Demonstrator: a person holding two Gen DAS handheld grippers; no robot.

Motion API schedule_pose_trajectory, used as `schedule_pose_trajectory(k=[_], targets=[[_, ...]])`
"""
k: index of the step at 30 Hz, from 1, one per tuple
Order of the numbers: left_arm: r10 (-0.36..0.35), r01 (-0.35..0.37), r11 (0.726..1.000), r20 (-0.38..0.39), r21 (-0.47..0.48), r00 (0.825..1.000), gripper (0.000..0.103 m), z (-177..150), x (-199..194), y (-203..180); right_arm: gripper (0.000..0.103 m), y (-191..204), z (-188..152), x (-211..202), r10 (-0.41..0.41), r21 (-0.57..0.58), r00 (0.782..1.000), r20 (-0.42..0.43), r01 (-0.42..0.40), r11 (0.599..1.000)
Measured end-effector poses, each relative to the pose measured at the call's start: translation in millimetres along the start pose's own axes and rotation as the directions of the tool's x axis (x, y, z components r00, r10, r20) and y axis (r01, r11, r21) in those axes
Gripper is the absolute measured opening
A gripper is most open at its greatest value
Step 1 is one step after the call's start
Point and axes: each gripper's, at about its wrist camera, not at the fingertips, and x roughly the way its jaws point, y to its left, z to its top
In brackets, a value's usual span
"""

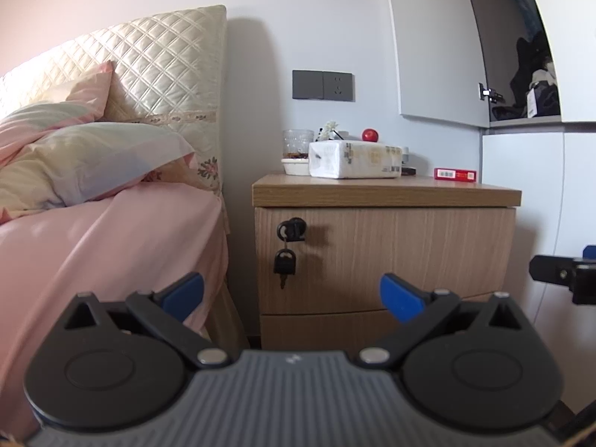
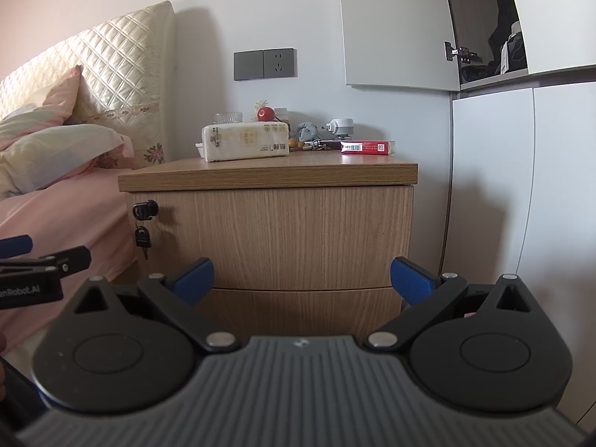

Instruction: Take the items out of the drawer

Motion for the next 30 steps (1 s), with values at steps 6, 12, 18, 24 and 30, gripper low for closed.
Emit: schedule_pose_trajectory(k=[6, 12, 18, 24, 30], targets=[[0.0, 0.0, 1.0, 0.0, 0.002, 1.0, 0.103, -2, 0, 4, 0.103, -6, 0, -2, 0.002, 0.002, 1.0, 0.002, -0.002, 1.0], [-0.001, 0.001, 1.0, 0.009, 0.008, 1.0, 0.103, 0, -1, 1, 0.103, -2, 0, -2, 0.001, -0.003, 1.0, 0.001, -0.001, 1.0], [-0.001, 0.001, 1.0, 0.011, 0.002, 1.0, 0.103, 1, -2, 1, 0.103, 1, 3, 0, -0.003, -0.012, 1.0, -0.005, 0.003, 1.0], [-0.002, 0.002, 1.0, 0.012, 0.002, 1.0, 0.103, 1, -1, 0, 0.103, 3, 4, 0, -0.003, -0.012, 1.0, -0.006, 0.003, 1.0], [-0.005, 0.005, 1.0, 0.007, -0.004, 1.0, 0.103, 0, 0, 1, 0.103, -1, 3, -2, -0.003, -0.009, 1.0, -0.001, 0.003, 1.0]])
